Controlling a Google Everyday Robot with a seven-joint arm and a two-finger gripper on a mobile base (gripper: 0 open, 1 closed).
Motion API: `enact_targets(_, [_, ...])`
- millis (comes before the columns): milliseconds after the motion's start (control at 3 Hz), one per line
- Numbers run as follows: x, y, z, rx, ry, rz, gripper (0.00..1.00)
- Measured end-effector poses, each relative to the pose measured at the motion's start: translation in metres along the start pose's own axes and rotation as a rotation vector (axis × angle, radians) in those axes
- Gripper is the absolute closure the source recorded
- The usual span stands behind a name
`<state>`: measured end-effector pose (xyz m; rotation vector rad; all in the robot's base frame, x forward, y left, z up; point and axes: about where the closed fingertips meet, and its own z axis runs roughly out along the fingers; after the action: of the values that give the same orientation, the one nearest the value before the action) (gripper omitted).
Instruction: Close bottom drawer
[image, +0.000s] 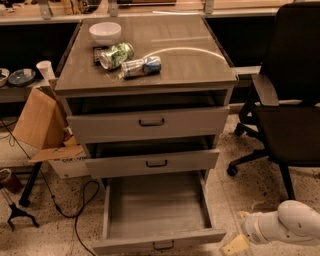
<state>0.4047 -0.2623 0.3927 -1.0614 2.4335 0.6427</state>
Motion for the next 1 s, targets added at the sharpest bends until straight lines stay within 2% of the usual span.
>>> enact_targets(333, [0.036, -0.013, 0.023, -0.045, -0.033, 0.06, 0.0])
enact_targets(667, [0.059, -0.023, 0.057, -0.16, -0.051, 0.036, 0.0])
enact_targets(1000, [0.088, -0.021, 0.103, -0.349, -0.131, -0.043, 0.03])
